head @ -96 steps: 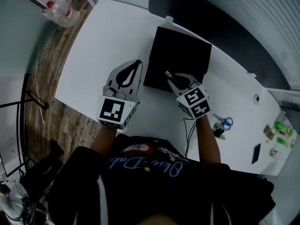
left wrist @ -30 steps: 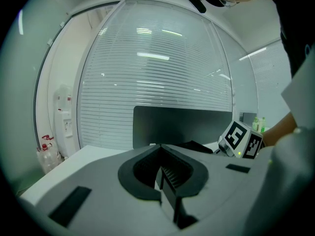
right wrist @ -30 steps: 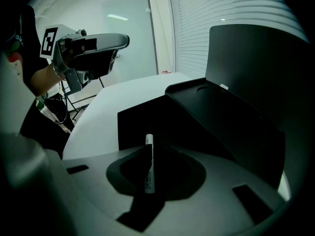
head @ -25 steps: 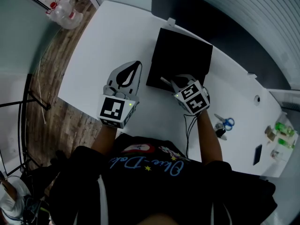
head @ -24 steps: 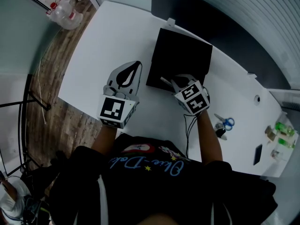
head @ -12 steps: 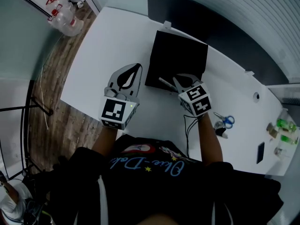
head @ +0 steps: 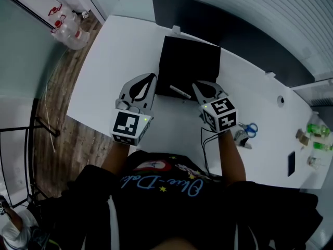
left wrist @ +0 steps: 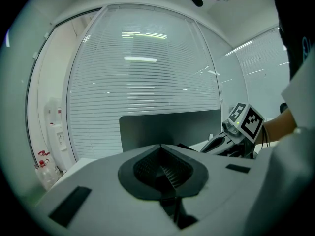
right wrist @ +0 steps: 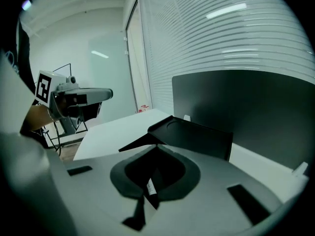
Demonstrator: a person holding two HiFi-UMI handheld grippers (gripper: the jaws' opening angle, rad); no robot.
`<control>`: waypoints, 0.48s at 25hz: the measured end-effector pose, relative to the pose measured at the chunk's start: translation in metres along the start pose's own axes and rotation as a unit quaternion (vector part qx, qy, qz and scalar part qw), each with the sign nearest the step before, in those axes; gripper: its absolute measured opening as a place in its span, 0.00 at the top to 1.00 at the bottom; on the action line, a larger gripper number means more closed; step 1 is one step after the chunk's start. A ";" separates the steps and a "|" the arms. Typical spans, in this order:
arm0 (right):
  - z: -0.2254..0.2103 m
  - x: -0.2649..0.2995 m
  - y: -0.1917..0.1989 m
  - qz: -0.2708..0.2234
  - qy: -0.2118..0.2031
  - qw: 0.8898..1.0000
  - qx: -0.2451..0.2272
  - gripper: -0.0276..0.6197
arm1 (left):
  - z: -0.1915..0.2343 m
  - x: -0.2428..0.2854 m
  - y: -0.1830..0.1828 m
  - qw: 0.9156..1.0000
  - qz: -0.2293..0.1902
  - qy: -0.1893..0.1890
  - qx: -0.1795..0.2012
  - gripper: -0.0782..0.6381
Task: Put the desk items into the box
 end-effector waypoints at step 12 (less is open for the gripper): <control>-0.015 -0.048 -0.014 -0.102 0.064 0.991 0.061 0.95 | -0.029 -0.005 -0.001 1.000 0.001 0.014 0.009 0.88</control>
Point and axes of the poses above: the fingertips, and each gripper's own axes: x forward along the fingers, z to its left, y out of its underside, the point moved 3 cm from there along -x, backward along the fingers, and after that the axes turned 15 degrees about -x, right-handed, at the moved point
